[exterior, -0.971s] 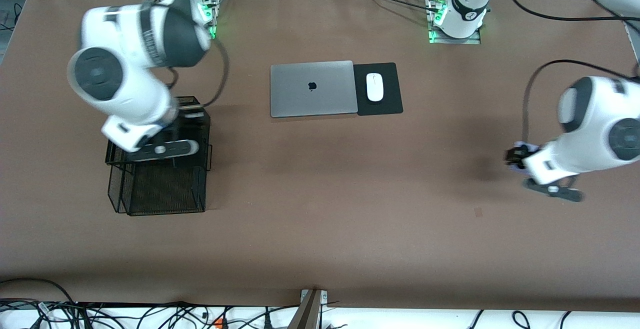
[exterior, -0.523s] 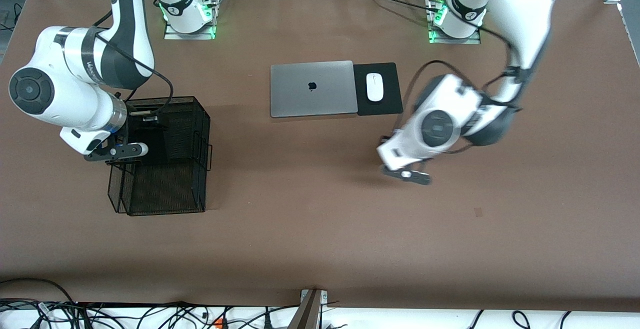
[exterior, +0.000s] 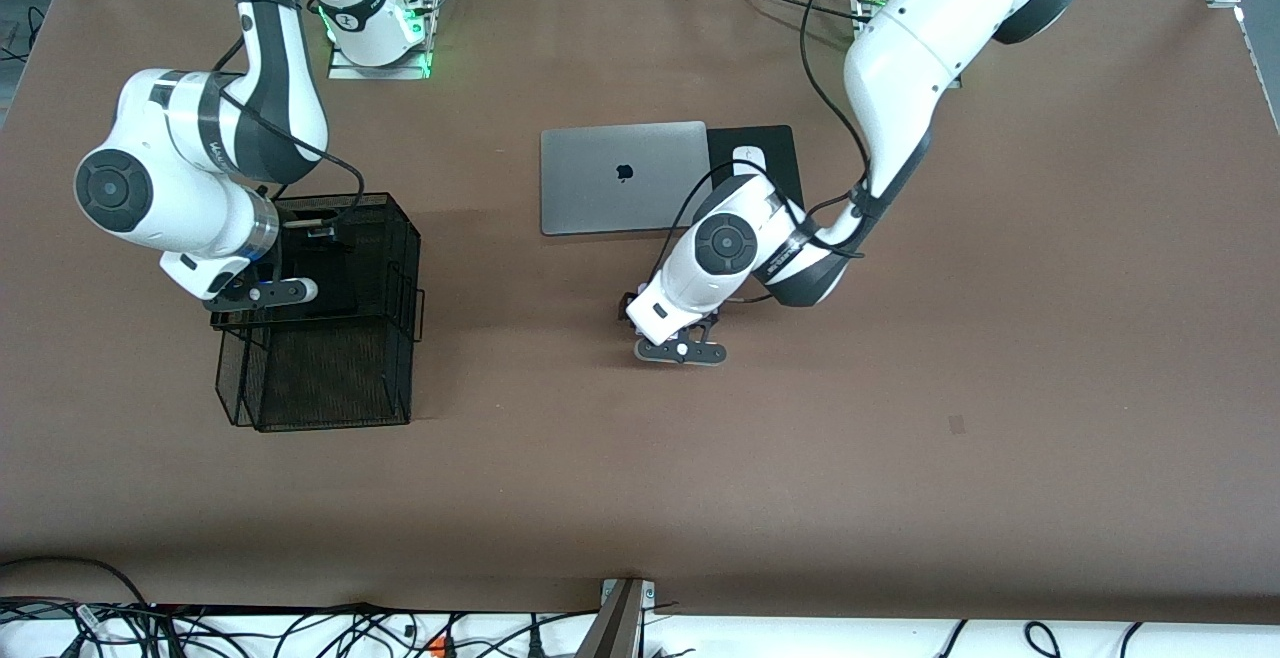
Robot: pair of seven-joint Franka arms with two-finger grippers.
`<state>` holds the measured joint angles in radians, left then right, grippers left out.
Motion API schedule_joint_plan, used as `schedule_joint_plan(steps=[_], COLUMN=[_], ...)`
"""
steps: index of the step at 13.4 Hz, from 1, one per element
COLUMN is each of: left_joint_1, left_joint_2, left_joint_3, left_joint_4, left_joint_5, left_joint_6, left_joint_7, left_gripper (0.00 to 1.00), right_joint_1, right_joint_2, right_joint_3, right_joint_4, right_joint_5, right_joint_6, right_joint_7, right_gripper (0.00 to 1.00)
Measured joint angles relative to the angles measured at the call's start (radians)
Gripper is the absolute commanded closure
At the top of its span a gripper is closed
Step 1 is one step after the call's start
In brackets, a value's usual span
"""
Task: Place phones with both arms
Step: 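Carry the bar phone to the organizer while the left gripper carries the white phone, then insert the bar phone into the organizer while the left gripper sets down the white phone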
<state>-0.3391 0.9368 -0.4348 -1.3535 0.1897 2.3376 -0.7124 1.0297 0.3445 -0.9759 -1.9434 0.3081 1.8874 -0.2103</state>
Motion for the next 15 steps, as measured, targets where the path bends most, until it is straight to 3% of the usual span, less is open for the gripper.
schedule_joint_plan(steps=[3, 4, 5, 6, 10, 11, 12, 15], left_joint_1=[-0.019, -0.022, -0.024, -0.027, -0.02, -0.006, 0.008, 0.061], left_joint_2=[0.029, 0.036, 0.044, 0.053, 0.052, 0.046, 0.032, -0.059], left_joint_3=[0.0, 0.0, 0.0, 0.0, 0.007, 0.007, 0.008, 0.009], left_joint_4=[0.005, 0.005, 0.005, 0.005, 0.036, 0.048, 0.055, 0.065], left_joint_5=[0.0, 0.0, 0.0, 0.0, 0.006, 0.007, 0.007, 0.009], left_joint_6=[0.007, 0.014, 0.03, 0.05, 0.072, 0.072, 0.067, -0.123], left_joint_7=[-0.04, -0.048, -0.055, -0.065, -0.07, -0.07, -0.07, -0.063], left_gripper=[0.56, 0.39, 0.07, 0.0, 0.0, 0.0, 0.0, 0.0], right_joint_1=[0.005, 0.005, 0.005, 0.005, 0.005, 0.005, 0.005, 0.004], right_joint_2=[0.003, 0.005, 0.01, 0.018, 0.086, 0.104, 0.118, 0.132], right_joint_3=[0.001, 0.001, 0.002, 0.002, 0.005, 0.006, 0.006, 0.006], right_joint_4=[-0.014, -0.016, -0.019, -0.024, -0.035, -0.035, -0.034, -0.025], right_joint_5=[0.001, 0.006, 0.02, 0.036, 0.071, 0.075, 0.08, 0.095], right_joint_6=[0.03, 0.041, 0.044, 0.042, 0.041, 0.044, 0.045, 0.041], right_joint_7=[0.003, 0.004, 0.005, 0.006, 0.007, 0.007, 0.007, 0.008], right_gripper=[0.73, 0.72, 0.66, 0.65, 0.6, 0.43, 0.05, 0.0])
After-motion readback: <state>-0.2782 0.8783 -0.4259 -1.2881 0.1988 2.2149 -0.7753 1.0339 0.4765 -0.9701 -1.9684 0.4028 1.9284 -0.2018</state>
